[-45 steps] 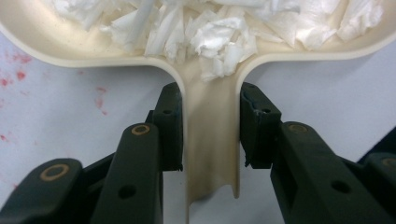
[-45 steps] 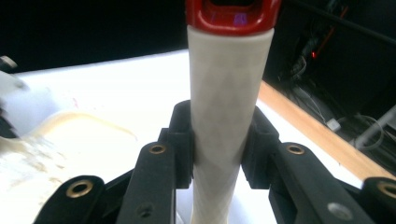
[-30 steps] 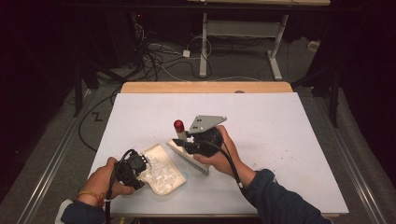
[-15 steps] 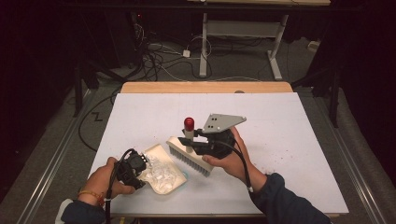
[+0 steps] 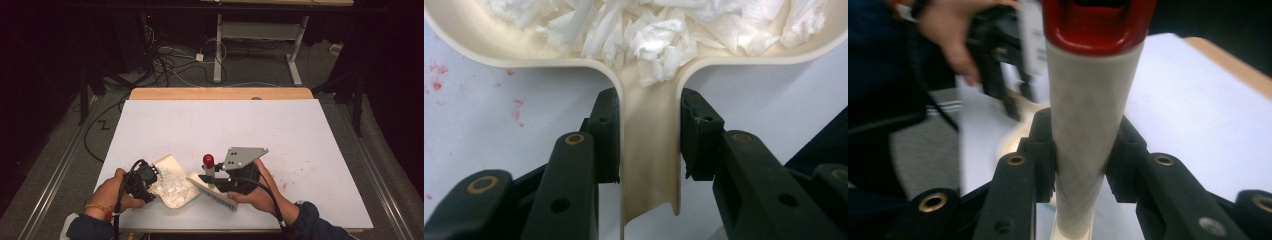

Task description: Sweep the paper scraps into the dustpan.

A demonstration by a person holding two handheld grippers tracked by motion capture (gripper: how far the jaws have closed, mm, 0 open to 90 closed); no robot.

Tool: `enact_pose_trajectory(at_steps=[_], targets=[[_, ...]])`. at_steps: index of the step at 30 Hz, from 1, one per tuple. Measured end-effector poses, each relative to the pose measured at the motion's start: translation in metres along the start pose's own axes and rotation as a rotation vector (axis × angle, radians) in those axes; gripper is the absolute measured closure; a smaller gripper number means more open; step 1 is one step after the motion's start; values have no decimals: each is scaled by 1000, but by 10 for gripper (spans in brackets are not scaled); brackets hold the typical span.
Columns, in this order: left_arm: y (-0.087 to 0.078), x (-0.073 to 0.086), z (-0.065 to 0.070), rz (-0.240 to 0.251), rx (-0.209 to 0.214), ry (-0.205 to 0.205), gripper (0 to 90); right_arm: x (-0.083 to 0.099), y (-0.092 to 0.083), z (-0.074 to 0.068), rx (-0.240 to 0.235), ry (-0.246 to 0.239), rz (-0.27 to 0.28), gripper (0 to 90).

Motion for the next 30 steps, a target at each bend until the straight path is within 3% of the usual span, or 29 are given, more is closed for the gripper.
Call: enact_pose_trajectory(at_steps=[3,7,13,19,21,25,30], targets=[[0,0,0,0,2,1,633,-8,3,-6,2,-23,29,700],[1,1,-1,3,8,1,633,-18,-7,-2,-10,-7,115,700],[0,1,-1,4,11,0,633,-16,-9,17,70,-25,66,700],[1,0,-2,-1,8,-4,633,-4,15,40,161,-51,-10,700],[2,0,-2,-4,9,1,633,-2,26,43,170,-61,-13,700],[3,0,-2,-2,11,-2,633,-8,41,37,153,-95,-11,700],[2,1,-3,3,17,-3,633,-20,50,18,44,-105,43,700]])
Point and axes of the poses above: each handheld gripper's, and its own axes: y roughly forward along the jaws, x roughly out of its underside, z roughly to its right, the point moved 7 cm from there along y, roughly forward along the jaws, and after that the axes turned 15 degrees about -y, right-handed, at the moved point
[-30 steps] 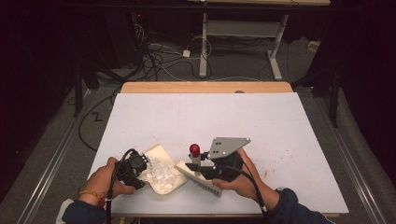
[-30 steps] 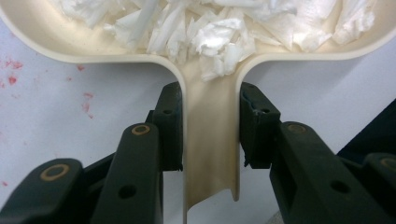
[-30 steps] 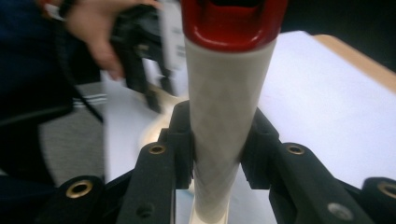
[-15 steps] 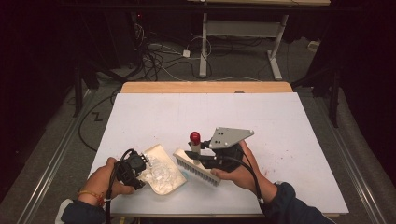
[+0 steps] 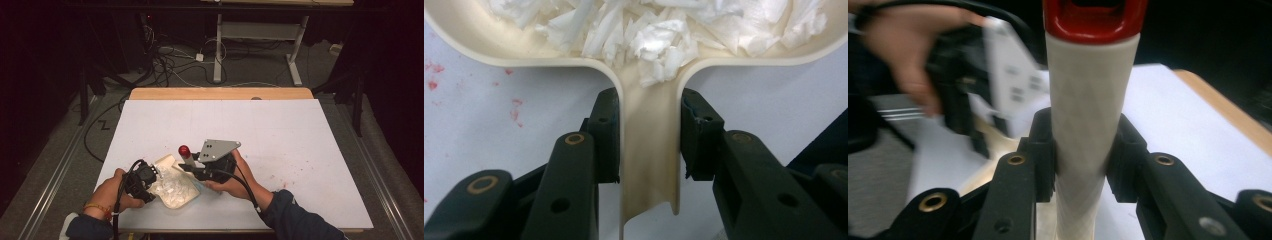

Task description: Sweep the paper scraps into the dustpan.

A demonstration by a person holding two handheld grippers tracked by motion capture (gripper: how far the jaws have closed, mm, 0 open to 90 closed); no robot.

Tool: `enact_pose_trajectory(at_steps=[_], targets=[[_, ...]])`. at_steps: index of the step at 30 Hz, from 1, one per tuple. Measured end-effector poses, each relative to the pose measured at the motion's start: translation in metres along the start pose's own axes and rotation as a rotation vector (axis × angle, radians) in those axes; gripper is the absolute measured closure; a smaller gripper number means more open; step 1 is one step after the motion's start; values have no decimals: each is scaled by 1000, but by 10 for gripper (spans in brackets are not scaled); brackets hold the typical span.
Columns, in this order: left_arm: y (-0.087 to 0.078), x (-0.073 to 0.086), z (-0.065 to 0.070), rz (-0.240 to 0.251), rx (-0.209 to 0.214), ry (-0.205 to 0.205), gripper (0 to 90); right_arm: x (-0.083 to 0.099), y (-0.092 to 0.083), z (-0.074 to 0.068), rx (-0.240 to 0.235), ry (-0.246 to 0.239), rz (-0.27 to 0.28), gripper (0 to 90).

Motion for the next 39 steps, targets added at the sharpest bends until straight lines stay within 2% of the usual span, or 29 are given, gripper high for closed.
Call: enact_pose_trajectory(at_steps=[2,5,7,11,15,18,23,27,33,39], targets=[[0,0,0,0,0,0,633,-5,-3,-5,-20,-2,26,700],[0,1,0,0,0,0,633,-8,-10,-6,-7,-23,26,700],[0,1,0,1,2,-3,633,-8,-17,-2,18,-25,23,700],[1,1,-1,-2,3,-8,633,-7,-35,11,56,10,43,700],[1,1,-2,2,5,-12,633,-3,-57,25,108,30,39,700],[0,1,-4,6,9,-19,633,6,-77,37,157,51,27,700],[1,0,-6,13,21,-33,633,30,-111,56,230,100,-13,700],[1,-2,-9,26,26,-47,632,50,-137,64,259,150,-21,700],[3,-3,-13,38,37,-76,632,67,-171,61,269,173,-34,700],[2,-3,-17,67,44,-135,632,83,-200,48,210,210,-40,700]])
Point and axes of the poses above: each handheld gripper's, and its own axes: y roughly forward along the jaws, x roughly out of its underside, z roughly to its right, the point moved 7 cm from there along y, roughly forward along the jaws, and after that the axes turned 15 degrees about -y, right-handed, at the moved point
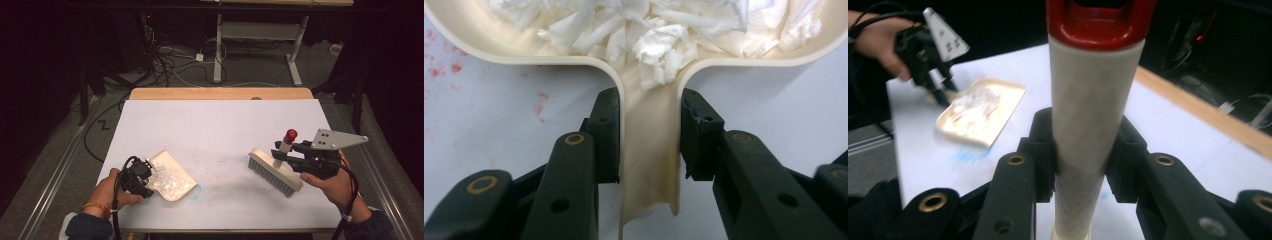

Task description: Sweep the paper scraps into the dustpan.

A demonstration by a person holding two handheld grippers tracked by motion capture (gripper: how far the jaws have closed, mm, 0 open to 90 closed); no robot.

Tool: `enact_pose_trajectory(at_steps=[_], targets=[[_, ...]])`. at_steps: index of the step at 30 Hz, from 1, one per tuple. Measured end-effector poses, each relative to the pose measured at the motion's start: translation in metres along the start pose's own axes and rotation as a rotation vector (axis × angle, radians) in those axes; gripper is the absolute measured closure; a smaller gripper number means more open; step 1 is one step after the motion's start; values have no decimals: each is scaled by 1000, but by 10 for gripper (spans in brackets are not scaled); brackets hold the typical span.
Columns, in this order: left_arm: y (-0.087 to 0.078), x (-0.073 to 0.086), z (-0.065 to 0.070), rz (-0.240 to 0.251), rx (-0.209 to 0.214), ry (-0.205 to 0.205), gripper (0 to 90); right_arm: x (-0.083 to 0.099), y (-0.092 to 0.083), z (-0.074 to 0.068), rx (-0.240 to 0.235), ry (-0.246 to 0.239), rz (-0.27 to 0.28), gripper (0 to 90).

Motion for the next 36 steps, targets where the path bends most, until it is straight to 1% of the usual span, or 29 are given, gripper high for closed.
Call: enact_pose_trajectory(at_steps=[2,5,8,11,13,15,16,17,18,19,20,21,22,24,25,26,27,29,30,31,32,34,36], targets=[[0,0,-2,4,4,-40,632,7,-7,-2,-21,5,-13,700],[0,-2,-3,19,28,-114,631,17,-15,-4,-53,-1,-45,699],[-3,-4,-9,67,22,-184,629,24,-20,-4,-82,-2,-67,699],[-2,-4,-14,86,30,-216,624,31,-24,-5,-135,10,-89,699],[0,-5,-17,99,29,-242,616,34,-25,-4,-170,1,-108,698],[1,-6,-20,119,39,-268,611,36,-25,-1,-175,7,-114,698],[1,-7,-22,137,41,-281,613,37,-24,1,-179,3,-122,698],[0,-8,-23,161,44,-303,610,38,-23,3,-177,2,-125,697],[0,-9,-24,182,51,-329,604,39,-21,6,-176,11,-126,697],[1,-9,-25,181,52,-348,581,40,-19,9,-176,14,-132,697],[3,-9,-25,178,39,-359,546,42,-18,12,-172,15,-138,697],[4,-10,-23,185,38,-368,538,43,-16,15,-168,22,-140,696],[5,-10,-21,195,50,-376,520,44,-14,18,-165,30,-139,696],[5,-10,-15,204,60,-370,490,46,-12,24,-159,42,-137,693],[4,-10,-12,215,71,-369,474,46,-11,27,-152,52,-139,690],[3,-10,-8,223,79,-366,453,47,-9,30,-142,56,-144,683],[3,-9,-6,220,82,-355,451,47,-7,35,-117,60,-146,671],[2,-8,2,225,93,-323,438,48,-3,41,-88,70,-152,664],[2,-7,6,224,95,-298,436,48,-1,43,-76,76,-149,656],[3,-6,10,226,95,-283,435,49,1,46,-55,80,-150,651],[4,-6,12,221,87,-275,433,49,4,49,-38,92,-153,650],[6,-5,17,218,64,-236,433,51,9,54,-13,109,-154,643],[6,-5,22,228,72,-203,433,53,13,59,22,118,-159,634]])
Point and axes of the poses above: each handheld gripper's, and its own axes: y roughly forward along the jaws, x roughly out of its underside, z roughly to its right, the point moved 7 cm from there along y, roughly forward along the jaws, and after that the axes turned 15 degrees about -y, right-handed, at the moved point
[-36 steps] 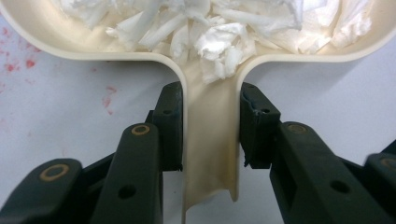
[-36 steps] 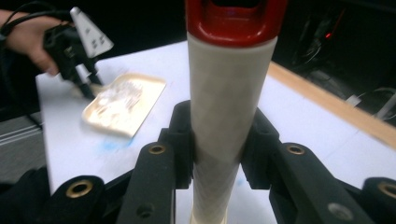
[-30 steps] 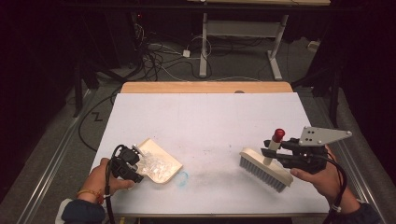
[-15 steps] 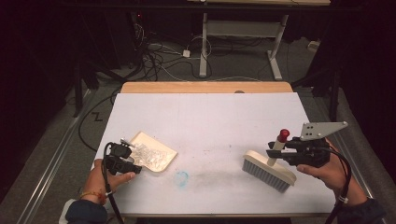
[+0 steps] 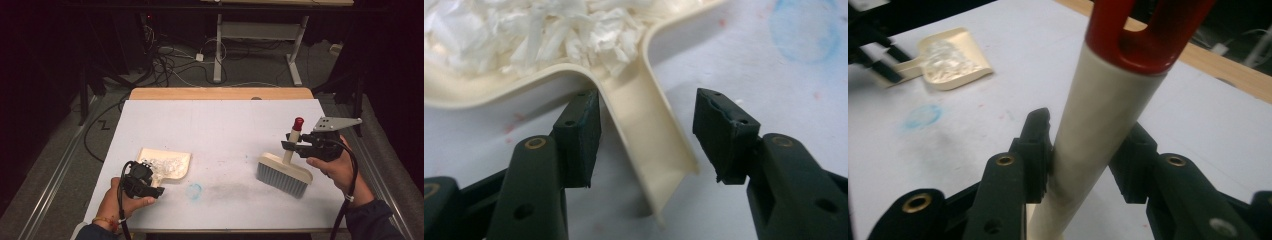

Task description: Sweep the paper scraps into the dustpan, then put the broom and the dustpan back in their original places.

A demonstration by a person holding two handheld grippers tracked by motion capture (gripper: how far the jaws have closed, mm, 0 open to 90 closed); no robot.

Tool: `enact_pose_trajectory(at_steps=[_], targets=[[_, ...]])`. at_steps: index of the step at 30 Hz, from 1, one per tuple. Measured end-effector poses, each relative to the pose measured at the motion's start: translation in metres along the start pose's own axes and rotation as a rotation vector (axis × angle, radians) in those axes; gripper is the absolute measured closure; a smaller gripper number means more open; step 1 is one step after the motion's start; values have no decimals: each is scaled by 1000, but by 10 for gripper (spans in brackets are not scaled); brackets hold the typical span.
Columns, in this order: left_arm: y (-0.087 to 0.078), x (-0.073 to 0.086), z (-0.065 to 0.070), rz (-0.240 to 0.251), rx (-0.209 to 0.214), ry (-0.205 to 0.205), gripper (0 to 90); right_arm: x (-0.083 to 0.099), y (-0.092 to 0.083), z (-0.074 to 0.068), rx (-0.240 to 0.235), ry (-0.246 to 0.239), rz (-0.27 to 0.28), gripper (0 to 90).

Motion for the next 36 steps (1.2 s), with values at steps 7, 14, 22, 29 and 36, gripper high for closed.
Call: enact_pose_trajectory(at_steps=[7,14,22,29,36], targets=[[-23,3,12,136,32,132,412,2,16,14,80,15,-18,604],[-36,-4,26,412,5,302,307,-1,38,34,179,-12,-61,490],[-32,-22,24,609,-17,273,173,-10,54,58,375,-19,-56,321],[-28,-29,23,654,-34,301,170,-18,39,67,495,-24,24,280],[-27,-25,25,663,-31,319,170,-8,30,43,431,-34,38,287]])
Point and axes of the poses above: each handheld gripper's, and its own axes: y roughly forward along the jaws, x roughly out of its underside, z roughly to its right, the point moved 7 cm from there along y, roughly forward along the jaws, and after that the axes turned 15 degrees about -y, right-handed, at the moved point
